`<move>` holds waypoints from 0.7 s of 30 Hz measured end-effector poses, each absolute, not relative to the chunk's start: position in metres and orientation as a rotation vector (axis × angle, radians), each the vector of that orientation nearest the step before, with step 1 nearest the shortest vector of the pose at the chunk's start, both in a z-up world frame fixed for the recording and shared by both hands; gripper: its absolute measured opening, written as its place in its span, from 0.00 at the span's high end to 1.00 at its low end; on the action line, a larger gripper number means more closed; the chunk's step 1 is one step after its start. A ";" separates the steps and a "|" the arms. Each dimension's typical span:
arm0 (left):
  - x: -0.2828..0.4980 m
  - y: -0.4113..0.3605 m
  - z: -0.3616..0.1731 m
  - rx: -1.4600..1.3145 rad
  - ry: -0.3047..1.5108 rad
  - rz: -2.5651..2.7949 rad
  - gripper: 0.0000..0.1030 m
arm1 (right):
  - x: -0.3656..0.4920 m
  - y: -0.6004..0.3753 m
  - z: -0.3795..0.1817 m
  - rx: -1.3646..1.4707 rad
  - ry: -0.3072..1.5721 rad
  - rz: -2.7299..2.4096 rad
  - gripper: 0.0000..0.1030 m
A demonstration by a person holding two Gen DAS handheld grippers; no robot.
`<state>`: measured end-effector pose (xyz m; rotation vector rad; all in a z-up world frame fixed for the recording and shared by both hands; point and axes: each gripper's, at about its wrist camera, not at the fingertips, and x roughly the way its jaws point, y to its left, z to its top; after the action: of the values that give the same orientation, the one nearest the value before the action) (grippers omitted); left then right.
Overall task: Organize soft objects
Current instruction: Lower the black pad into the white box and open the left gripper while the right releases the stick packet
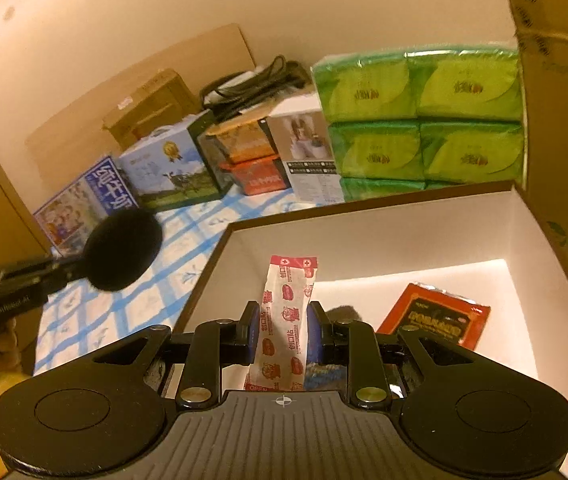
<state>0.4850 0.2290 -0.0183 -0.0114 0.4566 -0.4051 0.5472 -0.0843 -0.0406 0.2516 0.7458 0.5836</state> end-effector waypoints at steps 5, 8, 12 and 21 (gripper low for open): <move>0.533 0.203 -0.024 -0.015 0.484 -0.539 0.91 | 0.570 -0.076 -0.052 0.231 0.778 0.565 0.75; 0.560 0.190 -0.032 -0.019 0.552 -0.613 0.85 | 0.578 -0.076 -0.058 0.238 0.783 0.531 0.74; 0.583 0.176 -0.046 -0.005 0.668 -0.596 0.71 | 0.584 -0.080 -0.065 0.253 0.807 0.481 0.42; 0.580 0.176 -0.049 0.025 0.703 -0.576 0.71 | 0.575 -0.090 -0.064 0.265 0.827 0.485 0.42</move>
<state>0.5795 0.1756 -0.0487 0.0252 0.7027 -0.5756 0.5751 -0.0896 -0.0635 0.2649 0.8266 0.4854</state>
